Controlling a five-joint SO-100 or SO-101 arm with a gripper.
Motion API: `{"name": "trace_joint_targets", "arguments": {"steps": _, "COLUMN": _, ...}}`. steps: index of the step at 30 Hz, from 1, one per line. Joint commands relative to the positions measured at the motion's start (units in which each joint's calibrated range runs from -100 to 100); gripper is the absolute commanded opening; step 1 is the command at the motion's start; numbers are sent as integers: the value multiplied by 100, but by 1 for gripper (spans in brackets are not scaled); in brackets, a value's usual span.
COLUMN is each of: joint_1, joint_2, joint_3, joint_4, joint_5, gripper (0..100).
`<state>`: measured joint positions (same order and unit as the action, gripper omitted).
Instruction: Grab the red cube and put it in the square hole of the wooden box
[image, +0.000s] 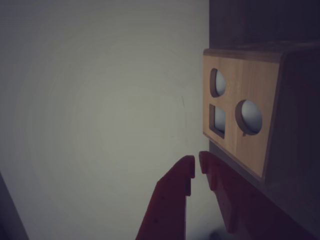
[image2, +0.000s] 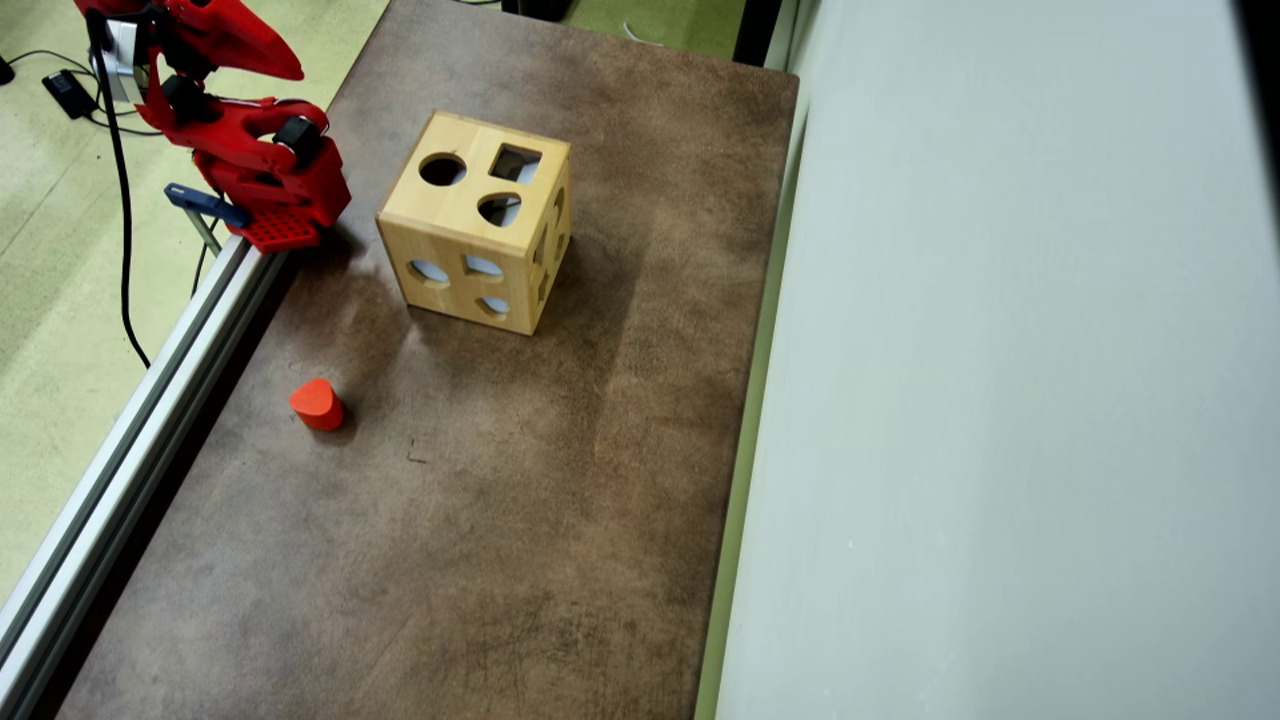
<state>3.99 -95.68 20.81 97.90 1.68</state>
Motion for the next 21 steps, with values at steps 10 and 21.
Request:
{"name": "trace_joint_targets", "arguments": {"steps": 10, "joint_1": -5, "joint_2": 26, "joint_3": -15, "joint_4": 17, "joint_5": 44, "gripper": 3}}
{"name": "trace_joint_targets", "arguments": {"steps": 21, "joint_1": -27, "joint_2": 26, "joint_3": 12, "joint_4": 17, "joint_5": 39, "gripper": 3}}
